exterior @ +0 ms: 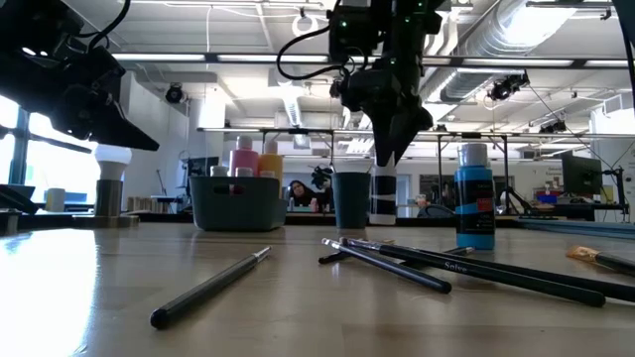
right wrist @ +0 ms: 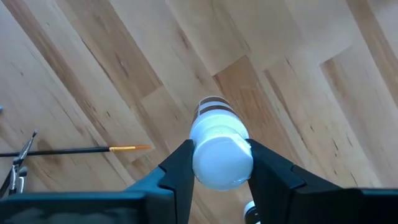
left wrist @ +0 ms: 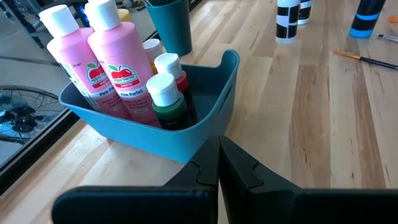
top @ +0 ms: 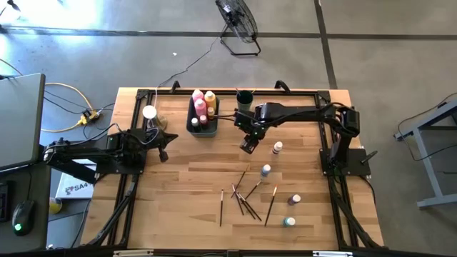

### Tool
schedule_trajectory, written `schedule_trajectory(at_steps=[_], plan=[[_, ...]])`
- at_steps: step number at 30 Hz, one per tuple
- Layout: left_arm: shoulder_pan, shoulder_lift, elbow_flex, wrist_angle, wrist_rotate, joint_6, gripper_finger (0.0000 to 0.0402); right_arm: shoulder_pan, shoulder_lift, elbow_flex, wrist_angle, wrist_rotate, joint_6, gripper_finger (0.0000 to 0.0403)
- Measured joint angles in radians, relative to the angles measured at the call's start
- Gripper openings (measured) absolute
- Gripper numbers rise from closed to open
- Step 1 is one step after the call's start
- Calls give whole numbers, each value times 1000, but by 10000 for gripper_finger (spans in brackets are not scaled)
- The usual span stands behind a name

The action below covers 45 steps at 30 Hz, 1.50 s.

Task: Pick & Place Paint Supplies
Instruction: Adjust the paint bottles

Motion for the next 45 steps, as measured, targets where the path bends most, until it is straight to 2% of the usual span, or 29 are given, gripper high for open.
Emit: schedule_trajectory(at_steps=[22,33,45], plan=[[0,0,0,-14,0,-2,0,2,0,-47,-6,25,44,121],[0,0,0,-14,0,-2,0,6,-1,-46,18,24,34,159],[0,0,0,-14,0,-2,0,6,-1,-41,10,19,-10,228]])
